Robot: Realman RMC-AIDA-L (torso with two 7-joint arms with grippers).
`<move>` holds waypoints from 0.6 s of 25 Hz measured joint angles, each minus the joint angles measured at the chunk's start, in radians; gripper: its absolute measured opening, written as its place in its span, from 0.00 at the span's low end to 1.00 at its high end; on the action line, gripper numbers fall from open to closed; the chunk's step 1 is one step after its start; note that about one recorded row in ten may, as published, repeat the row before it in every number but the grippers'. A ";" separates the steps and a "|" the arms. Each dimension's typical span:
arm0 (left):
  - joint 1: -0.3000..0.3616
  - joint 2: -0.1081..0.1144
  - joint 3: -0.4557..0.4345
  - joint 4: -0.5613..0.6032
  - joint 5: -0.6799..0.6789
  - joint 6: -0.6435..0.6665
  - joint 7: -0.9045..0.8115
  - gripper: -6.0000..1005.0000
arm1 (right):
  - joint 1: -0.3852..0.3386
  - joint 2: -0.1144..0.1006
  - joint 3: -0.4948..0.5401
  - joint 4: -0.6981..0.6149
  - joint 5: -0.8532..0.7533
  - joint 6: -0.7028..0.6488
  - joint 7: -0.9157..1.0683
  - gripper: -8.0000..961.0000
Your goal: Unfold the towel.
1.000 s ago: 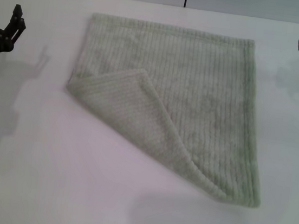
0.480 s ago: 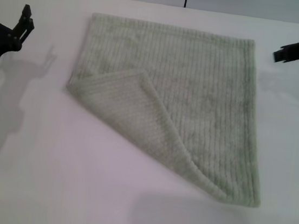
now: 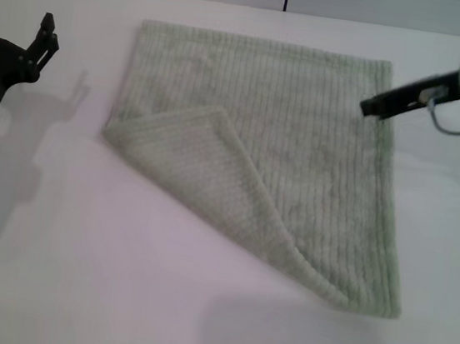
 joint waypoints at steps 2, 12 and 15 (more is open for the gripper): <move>0.000 0.000 0.001 -0.001 0.000 0.000 0.000 0.84 | 0.030 0.001 0.005 0.085 0.004 0.031 -0.023 0.01; -0.003 0.000 0.063 -0.021 0.003 0.003 0.004 0.84 | 0.037 0.004 0.006 0.126 0.006 0.061 -0.026 0.01; -0.006 0.000 0.070 -0.023 0.003 0.003 0.007 0.84 | 0.039 0.004 0.006 0.139 0.006 0.075 -0.026 0.01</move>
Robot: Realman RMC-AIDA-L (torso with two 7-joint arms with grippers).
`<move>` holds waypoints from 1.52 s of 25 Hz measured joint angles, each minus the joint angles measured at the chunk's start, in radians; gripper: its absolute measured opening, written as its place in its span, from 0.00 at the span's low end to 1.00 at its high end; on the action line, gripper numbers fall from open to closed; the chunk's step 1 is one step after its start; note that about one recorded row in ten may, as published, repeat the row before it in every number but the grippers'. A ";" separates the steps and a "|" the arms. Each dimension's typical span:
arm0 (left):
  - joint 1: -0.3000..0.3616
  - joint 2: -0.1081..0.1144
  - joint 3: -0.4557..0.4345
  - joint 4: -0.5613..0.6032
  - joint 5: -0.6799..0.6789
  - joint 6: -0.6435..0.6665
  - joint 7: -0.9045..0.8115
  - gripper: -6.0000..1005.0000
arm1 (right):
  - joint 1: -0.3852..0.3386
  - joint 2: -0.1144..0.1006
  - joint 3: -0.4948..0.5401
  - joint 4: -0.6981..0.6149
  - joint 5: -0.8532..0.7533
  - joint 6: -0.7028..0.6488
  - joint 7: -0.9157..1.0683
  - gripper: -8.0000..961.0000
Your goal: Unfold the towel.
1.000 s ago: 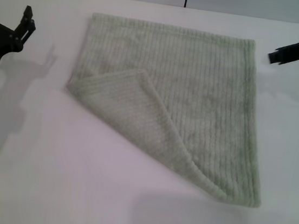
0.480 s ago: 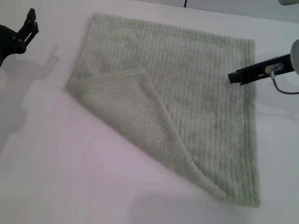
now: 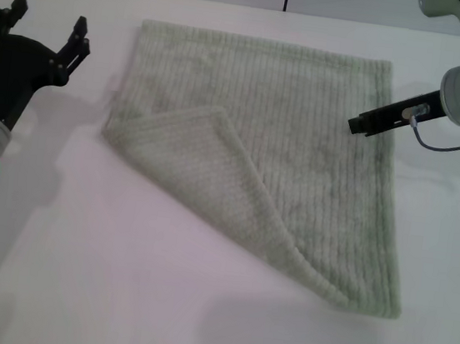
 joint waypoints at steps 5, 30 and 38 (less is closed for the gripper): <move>-0.002 0.000 0.021 -0.025 0.001 0.004 0.005 0.84 | 0.005 0.001 -0.006 0.037 -0.006 0.028 0.000 0.01; 0.030 0.057 0.087 -0.383 0.118 -0.233 0.013 0.84 | 0.001 -0.001 -0.008 0.082 -0.036 0.084 0.009 0.01; 0.113 0.155 0.023 -1.110 0.245 -1.175 0.016 0.84 | 0.002 -0.003 -0.003 0.075 -0.036 0.078 0.009 0.01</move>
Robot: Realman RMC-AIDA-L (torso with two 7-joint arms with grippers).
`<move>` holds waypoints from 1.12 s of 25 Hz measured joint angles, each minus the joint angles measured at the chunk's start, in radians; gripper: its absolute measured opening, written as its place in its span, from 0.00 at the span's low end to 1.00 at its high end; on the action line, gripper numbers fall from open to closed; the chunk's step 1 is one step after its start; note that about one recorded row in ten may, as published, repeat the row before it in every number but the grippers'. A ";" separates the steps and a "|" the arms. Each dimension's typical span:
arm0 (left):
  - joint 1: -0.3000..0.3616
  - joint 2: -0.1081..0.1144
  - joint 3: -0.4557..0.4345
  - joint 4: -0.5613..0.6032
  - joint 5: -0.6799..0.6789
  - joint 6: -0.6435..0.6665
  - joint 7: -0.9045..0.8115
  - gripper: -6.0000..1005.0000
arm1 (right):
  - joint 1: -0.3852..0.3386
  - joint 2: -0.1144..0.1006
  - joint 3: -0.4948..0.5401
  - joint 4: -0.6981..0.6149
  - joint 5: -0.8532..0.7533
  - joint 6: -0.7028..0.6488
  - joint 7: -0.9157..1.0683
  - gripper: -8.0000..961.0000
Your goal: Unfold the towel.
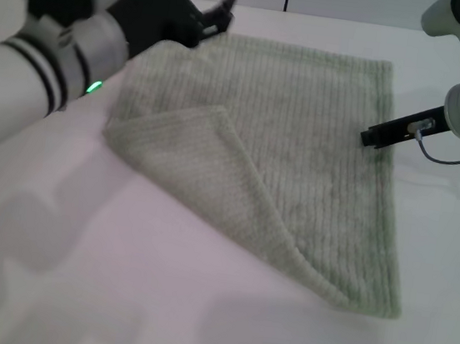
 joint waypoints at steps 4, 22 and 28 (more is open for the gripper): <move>-0.006 -0.039 -0.038 -0.207 -0.003 -0.404 0.092 0.84 | -0.002 -0.001 -0.003 -0.001 0.000 0.003 0.000 0.01; -0.224 -0.147 -0.145 -0.060 -0.072 -0.808 0.160 0.84 | -0.003 0.004 0.001 -0.017 -0.012 -0.002 0.003 0.01; -0.242 -0.147 -0.129 -0.015 -0.088 -0.770 0.161 0.84 | -0.003 0.003 -0.004 -0.016 -0.012 0.004 0.003 0.01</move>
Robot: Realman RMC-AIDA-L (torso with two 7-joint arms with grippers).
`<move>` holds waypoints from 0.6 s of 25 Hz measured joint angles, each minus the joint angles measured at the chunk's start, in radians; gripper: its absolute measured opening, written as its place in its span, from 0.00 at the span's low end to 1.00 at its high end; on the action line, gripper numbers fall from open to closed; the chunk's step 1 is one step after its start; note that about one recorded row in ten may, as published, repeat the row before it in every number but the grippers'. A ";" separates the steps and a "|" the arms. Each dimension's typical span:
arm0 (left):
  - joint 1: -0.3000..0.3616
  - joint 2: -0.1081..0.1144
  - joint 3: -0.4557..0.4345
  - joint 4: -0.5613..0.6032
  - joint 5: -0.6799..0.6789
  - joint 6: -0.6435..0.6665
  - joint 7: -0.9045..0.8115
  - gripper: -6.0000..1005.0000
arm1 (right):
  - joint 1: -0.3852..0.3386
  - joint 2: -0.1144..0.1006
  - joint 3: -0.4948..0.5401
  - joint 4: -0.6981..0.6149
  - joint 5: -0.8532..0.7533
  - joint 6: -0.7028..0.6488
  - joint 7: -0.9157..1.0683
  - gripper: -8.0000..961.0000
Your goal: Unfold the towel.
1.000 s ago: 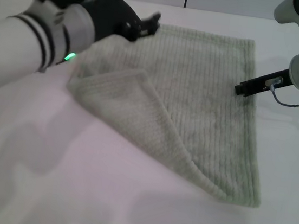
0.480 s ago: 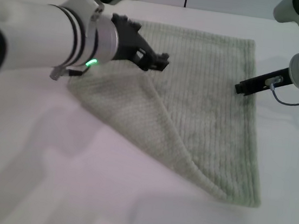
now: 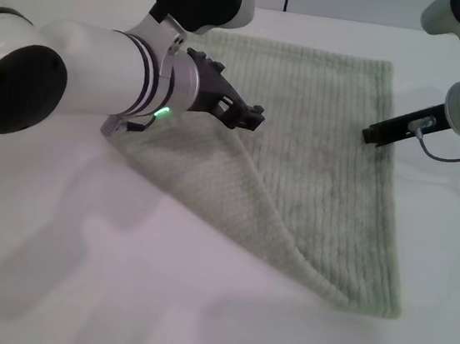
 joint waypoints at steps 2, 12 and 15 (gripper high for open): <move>0.000 0.000 0.005 -0.006 -0.006 -0.002 0.000 0.84 | 0.000 0.000 0.000 0.003 0.000 0.001 0.000 0.01; -0.005 0.000 0.021 -0.001 -0.007 0.010 0.005 0.84 | -0.001 0.000 -0.003 0.024 0.000 0.028 0.000 0.01; -0.008 0.000 0.028 0.000 -0.007 0.012 0.003 0.84 | -0.001 0.000 -0.003 0.035 -0.001 0.039 -0.001 0.01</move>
